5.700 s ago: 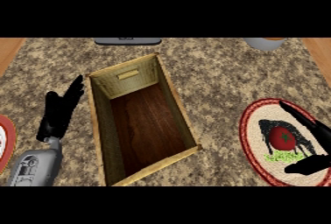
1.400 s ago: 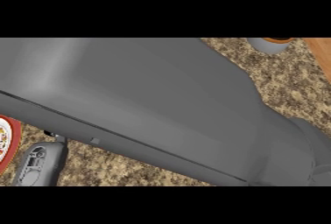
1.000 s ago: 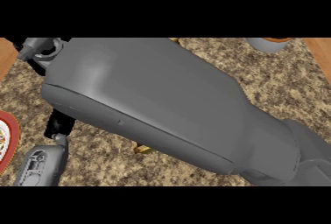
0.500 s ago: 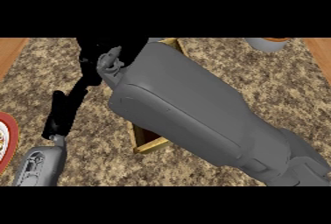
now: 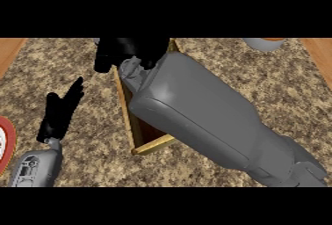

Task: Pick the tomato from the placemat and place it in the basket

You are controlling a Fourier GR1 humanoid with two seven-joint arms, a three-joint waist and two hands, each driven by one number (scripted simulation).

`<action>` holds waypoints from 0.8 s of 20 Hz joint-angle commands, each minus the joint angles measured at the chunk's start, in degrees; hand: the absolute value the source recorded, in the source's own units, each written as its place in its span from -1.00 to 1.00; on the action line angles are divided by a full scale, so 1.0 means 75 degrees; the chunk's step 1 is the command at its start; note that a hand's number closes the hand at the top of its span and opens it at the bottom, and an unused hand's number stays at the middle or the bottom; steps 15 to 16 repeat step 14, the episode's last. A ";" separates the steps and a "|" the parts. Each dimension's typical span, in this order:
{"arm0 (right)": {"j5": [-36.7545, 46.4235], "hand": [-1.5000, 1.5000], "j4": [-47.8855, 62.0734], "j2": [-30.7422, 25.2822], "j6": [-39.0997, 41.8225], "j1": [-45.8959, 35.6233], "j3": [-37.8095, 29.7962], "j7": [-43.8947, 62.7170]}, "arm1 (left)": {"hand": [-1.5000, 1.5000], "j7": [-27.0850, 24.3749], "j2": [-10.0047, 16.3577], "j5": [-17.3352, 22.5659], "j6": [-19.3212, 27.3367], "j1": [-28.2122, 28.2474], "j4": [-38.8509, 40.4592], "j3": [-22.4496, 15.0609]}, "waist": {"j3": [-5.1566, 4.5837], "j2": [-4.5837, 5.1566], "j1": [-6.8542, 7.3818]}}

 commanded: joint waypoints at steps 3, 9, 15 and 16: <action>0.1127 -1.00 -0.0948 -0.0088 -0.0869 0.0444 -0.0642 0.1741 | 0.00 0.0150 -0.0211 -0.0102 0.0242 0.0140 -0.0266 -0.0101 | 0.0010 -0.0082 -0.0185; 0.1259 -1.00 -0.2816 -0.0660 -0.0178 0.1755 -0.1513 0.1905 | 0.00 -0.0132 0.0211 0.0050 0.0045 0.0387 -0.0086 0.0282 | 0.0014 -0.0116 -0.0379; 0.1014 -1.00 -0.4929 -0.1389 0.0511 0.3469 -0.1974 0.1545 | 0.00 0.0237 0.0148 0.0090 0.0058 0.0355 -0.0439 0.0224 | 0.0017 -0.0086 -0.0369; 0.1014 -1.00 -0.4929 -0.1389 0.0511 0.3469 -0.1974 0.1545 | 0.00 0.0237 0.0148 0.0090 0.0058 0.0355 -0.0439 0.0224 | 0.0017 -0.0086 -0.0369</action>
